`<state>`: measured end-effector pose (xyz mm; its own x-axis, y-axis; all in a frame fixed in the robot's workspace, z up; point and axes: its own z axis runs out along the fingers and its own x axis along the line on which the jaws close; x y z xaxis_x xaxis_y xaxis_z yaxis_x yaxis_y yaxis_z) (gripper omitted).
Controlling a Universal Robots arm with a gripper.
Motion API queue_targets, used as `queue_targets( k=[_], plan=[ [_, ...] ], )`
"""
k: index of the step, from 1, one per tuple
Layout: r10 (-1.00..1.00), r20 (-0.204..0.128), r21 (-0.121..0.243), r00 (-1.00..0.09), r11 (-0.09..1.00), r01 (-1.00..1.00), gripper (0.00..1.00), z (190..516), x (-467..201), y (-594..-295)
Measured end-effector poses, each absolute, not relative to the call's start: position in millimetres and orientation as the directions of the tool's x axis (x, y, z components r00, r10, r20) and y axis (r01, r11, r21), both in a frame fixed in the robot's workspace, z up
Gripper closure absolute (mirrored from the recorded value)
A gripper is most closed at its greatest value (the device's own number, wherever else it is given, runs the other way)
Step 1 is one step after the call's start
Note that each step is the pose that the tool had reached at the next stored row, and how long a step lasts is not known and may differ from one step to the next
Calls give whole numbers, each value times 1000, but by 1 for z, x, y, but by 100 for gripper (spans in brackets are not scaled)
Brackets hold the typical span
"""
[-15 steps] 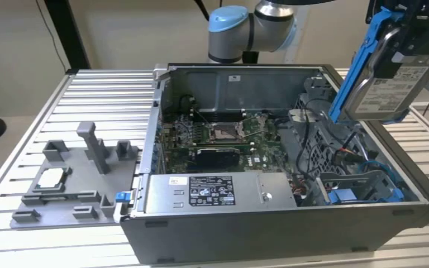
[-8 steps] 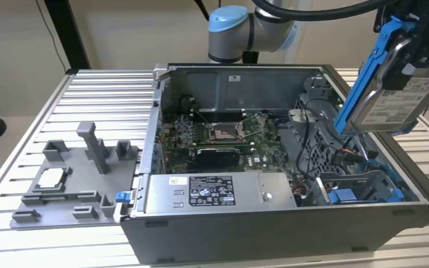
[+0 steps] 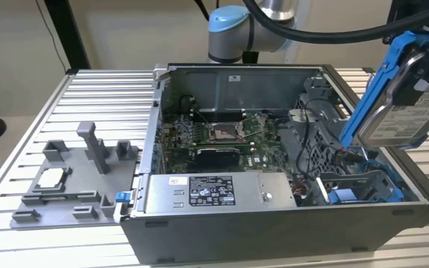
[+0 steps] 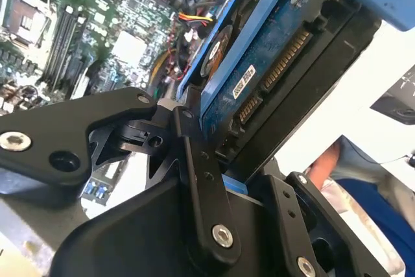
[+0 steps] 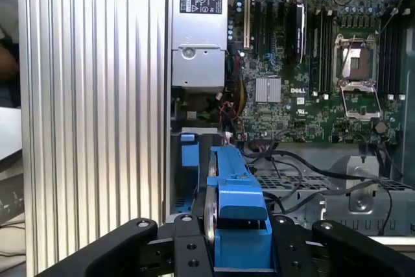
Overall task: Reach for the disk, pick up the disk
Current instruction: 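Pick up the disk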
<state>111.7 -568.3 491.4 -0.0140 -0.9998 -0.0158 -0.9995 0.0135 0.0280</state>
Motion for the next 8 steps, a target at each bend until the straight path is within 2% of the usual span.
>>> queue_targets(
  k=[8],
  plan=[
    [-1000, -16, 28, -14, 13, -1000, 100, 490, 108, -577]
  ],
)
